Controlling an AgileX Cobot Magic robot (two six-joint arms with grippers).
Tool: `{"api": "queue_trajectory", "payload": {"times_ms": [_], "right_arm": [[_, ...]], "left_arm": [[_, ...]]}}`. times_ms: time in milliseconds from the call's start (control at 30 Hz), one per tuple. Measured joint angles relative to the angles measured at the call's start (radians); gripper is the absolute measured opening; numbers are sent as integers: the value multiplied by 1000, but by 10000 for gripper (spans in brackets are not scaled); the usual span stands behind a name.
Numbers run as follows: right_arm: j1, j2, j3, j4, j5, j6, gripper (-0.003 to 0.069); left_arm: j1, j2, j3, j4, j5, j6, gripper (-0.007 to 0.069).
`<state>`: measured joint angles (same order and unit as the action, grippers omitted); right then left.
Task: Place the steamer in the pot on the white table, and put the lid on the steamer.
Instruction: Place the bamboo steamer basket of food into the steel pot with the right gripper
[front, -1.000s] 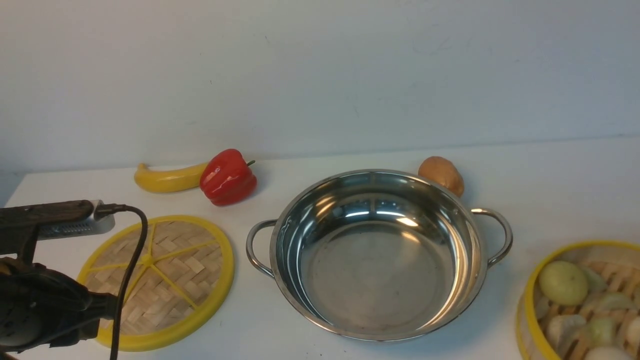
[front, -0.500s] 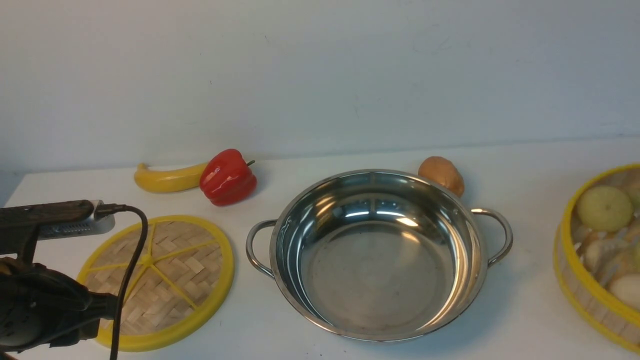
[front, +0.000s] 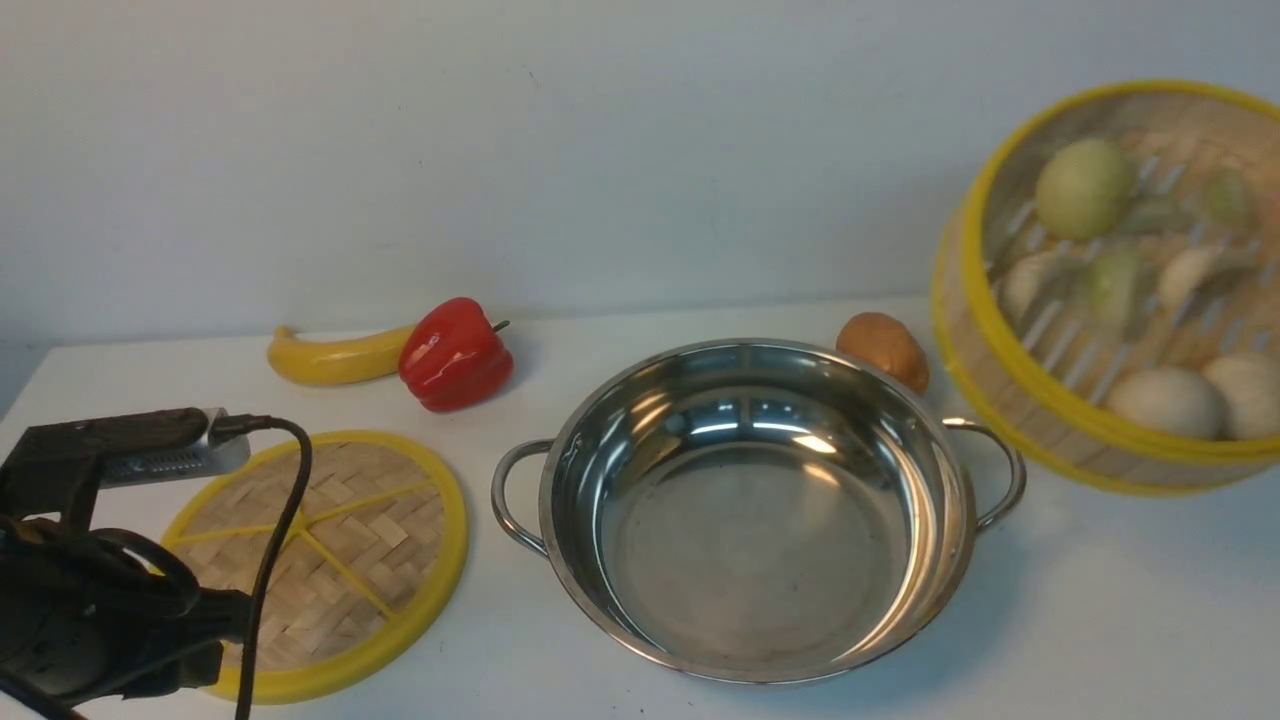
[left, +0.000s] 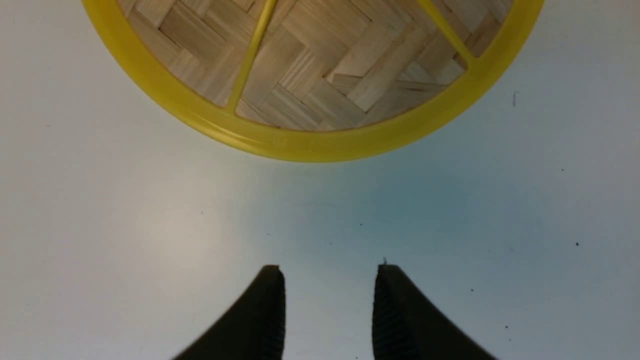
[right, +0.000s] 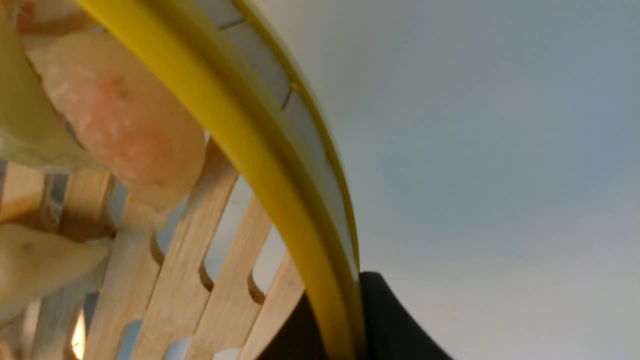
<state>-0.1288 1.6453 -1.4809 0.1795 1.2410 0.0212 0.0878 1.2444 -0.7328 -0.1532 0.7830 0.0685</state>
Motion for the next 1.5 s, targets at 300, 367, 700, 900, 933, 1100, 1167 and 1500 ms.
{"api": "queue_trajectory", "payload": {"times_ms": [300, 367, 700, 900, 933, 1100, 1167, 1500], "right_arm": [[352, 231, -239, 11, 3, 80, 50], [413, 290, -291, 15, 3, 90, 50], [498, 454, -358, -13, 3, 104, 50], [497, 455, -360, -83, 3, 106, 50], [497, 455, -360, -83, 3, 107, 50], [497, 455, -360, -80, 2, 107, 50], [497, 455, -360, -81, 2, 107, 50], [497, 434, -274, -82, -7, 104, 50]], "left_arm": [[0, 0, 0, -11, 0, 11, 242], [0, 0, 0, -12, 0, 11, 242], [0, 0, 0, -15, 1, 13, 242], [0, 0, 0, -15, 0, 13, 242], [0, 0, 0, -15, 0, 13, 242], [0, 0, 0, -15, 0, 13, 242], [0, 0, 0, -15, 0, 13, 242], [0, 0, 0, -15, 0, 13, 242]]}}
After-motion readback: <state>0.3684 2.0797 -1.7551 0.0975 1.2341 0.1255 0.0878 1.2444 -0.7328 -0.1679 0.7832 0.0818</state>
